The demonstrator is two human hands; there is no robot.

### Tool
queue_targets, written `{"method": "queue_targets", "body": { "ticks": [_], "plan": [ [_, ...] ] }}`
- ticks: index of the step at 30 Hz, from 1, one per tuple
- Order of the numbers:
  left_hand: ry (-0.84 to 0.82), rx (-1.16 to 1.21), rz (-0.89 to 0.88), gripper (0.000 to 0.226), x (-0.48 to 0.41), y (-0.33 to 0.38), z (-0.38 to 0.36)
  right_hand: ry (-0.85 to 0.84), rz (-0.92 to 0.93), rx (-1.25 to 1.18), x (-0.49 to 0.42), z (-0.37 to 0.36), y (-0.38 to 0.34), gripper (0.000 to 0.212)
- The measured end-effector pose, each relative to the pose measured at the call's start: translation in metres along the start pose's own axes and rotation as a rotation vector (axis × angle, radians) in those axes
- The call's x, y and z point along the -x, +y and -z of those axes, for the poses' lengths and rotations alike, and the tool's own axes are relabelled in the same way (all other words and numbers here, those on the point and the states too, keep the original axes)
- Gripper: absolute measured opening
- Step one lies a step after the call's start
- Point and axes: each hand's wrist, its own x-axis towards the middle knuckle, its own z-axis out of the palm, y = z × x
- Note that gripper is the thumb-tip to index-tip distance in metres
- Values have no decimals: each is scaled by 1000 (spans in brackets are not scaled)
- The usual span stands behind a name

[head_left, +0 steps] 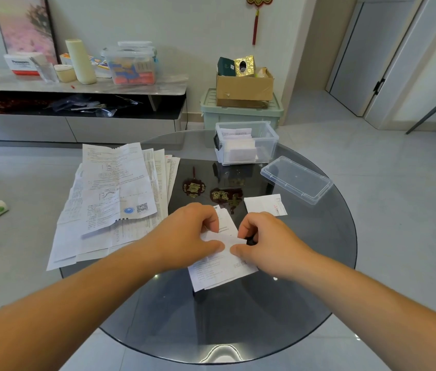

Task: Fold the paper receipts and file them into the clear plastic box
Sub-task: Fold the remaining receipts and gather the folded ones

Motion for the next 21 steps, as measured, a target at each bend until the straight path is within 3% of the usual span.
{"method": "queue_targets", "body": {
  "ticks": [11, 17, 21],
  "plan": [
    [79, 197, -28, 26, -17, 24, 6, 137, 95, -272, 1, 27, 13, 24],
    [122, 249, -12, 10, -55, 45, -4, 253, 64, -257, -28, 57, 37, 12],
    [146, 173, 21, 14, -77, 45, -18, 280, 10, -210, -47, 59, 55, 8]
  ]
}}
